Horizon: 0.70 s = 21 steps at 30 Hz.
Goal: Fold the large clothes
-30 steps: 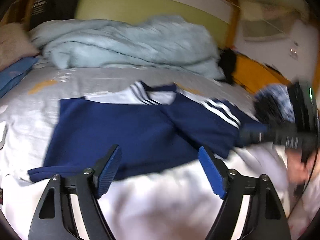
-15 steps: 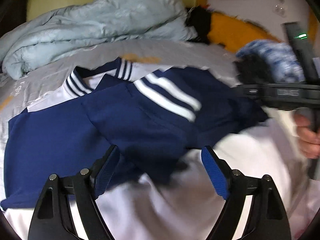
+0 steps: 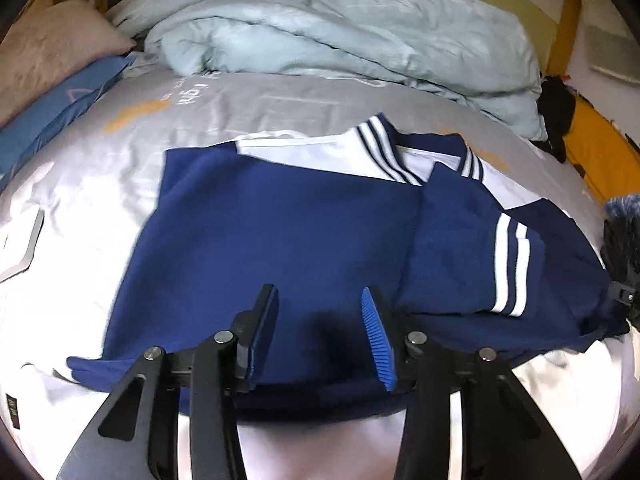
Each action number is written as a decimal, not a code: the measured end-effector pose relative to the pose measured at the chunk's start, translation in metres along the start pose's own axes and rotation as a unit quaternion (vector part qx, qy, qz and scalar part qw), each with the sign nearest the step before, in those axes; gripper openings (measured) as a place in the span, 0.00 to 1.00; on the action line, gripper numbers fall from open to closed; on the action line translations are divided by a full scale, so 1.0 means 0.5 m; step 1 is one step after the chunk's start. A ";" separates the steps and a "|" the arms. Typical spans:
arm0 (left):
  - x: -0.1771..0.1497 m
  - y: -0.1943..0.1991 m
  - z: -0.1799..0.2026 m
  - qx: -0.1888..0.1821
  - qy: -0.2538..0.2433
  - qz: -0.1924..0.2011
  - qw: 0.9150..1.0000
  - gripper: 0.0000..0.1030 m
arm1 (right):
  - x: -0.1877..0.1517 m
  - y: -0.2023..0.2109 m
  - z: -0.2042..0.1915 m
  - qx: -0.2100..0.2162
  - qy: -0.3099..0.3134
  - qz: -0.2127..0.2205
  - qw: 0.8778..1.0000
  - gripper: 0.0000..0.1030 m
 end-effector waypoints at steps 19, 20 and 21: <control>0.110 -0.073 0.300 -0.075 -0.150 -0.051 0.985 0.97 | 0.078 0.038 0.111 -0.024 -0.076 0.043 0.996 0.66; 0.112 -0.088 0.288 -0.069 -0.132 -0.059 0.987 0.97 | 0.082 0.041 0.115 -0.031 -0.070 0.049 0.996 0.66; 0.116 -0.097 0.277 -0.060 -0.120 -0.058 0.989 0.97 | 0.085 0.044 0.117 -0.033 -0.067 0.052 0.996 0.66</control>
Point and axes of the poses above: each gripper's, at about its wrist camera, not at the fingertips, and y roughly against the way its jaws point, z to its right, x to its top, the point moved 7 cm from there along -y, roughly the way its jaws point, and after that the axes turned 13 degrees about -y, right-handed, at the moved point
